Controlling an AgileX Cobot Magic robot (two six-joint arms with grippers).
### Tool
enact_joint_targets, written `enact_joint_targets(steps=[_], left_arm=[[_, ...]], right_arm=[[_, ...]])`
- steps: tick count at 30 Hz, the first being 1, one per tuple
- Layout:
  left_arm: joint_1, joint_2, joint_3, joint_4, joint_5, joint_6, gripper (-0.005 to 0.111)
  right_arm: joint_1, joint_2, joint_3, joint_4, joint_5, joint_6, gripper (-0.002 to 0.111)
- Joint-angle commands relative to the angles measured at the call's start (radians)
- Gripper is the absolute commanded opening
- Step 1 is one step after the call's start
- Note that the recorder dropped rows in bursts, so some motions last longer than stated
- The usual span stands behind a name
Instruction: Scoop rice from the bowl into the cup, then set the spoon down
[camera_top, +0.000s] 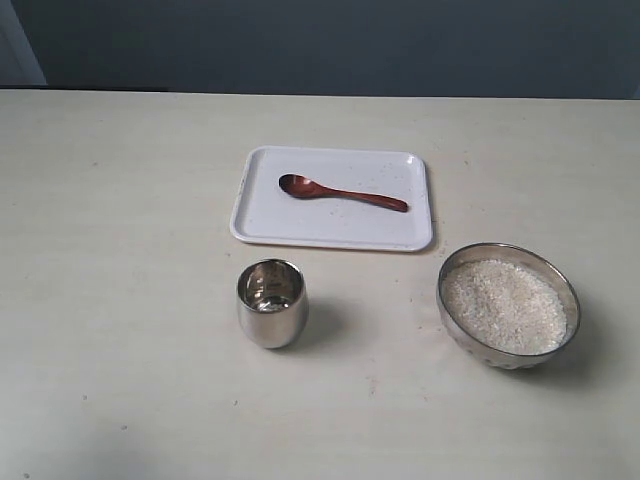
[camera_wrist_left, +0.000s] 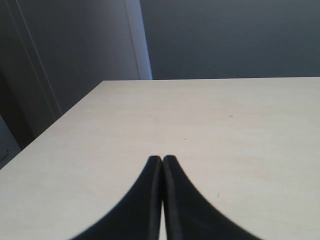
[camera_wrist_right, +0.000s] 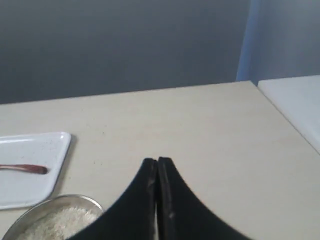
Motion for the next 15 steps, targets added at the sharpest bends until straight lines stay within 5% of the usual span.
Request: enact_joint_targets(steps=[1,15], left_arm=[[0.000,-0.004,-0.004,-0.003,-0.013,-0.005,0.000],[0.000,-0.004,-0.004,-0.003,-0.015,-0.003,0.000]], right_arm=[[-0.056,-0.123,0.128,0.012,-0.175,-0.008,-0.001],[-0.061,-0.150,0.390,0.191,-0.245,0.000,-0.001]])
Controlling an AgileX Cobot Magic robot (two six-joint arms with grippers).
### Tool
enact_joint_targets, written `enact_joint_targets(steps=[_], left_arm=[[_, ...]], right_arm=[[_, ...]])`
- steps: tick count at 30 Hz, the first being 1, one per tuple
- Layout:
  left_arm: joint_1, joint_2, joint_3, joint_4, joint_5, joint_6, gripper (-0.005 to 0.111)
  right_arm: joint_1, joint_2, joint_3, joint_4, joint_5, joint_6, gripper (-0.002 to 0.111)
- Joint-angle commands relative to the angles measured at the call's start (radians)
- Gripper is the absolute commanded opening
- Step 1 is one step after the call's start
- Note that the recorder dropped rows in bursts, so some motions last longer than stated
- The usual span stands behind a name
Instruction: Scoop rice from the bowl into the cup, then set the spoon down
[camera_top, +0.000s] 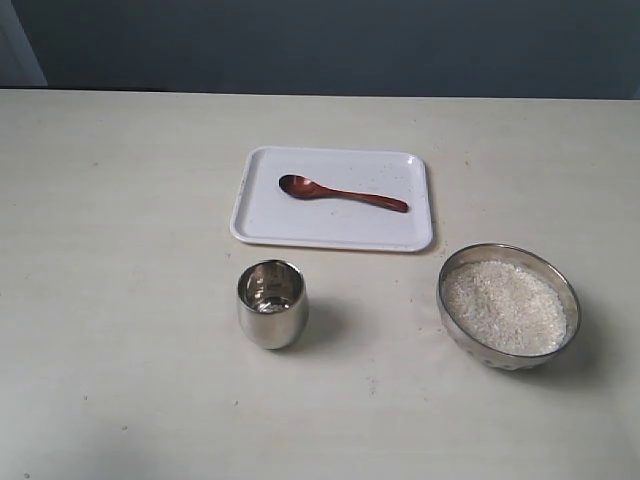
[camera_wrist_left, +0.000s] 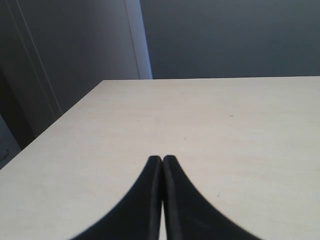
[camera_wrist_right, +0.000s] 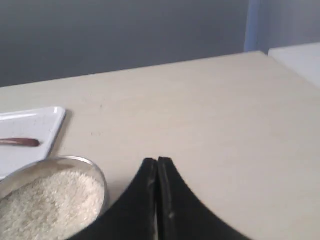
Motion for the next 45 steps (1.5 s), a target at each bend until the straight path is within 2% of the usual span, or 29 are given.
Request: enact_joint_targets(steps=[1,45], left_arm=[[0.000,-0.004,-0.004,-0.003,-0.015,-0.003,0.000],[0.000,-0.004,-0.004,-0.003,-0.015,-0.003,0.000]], right_arm=[[-0.005,-0.006,0.020,0.123,-0.024,0.000,-0.001],[-0.005,-0.006,0.020,0.140,-0.016,0.000,-0.001]])
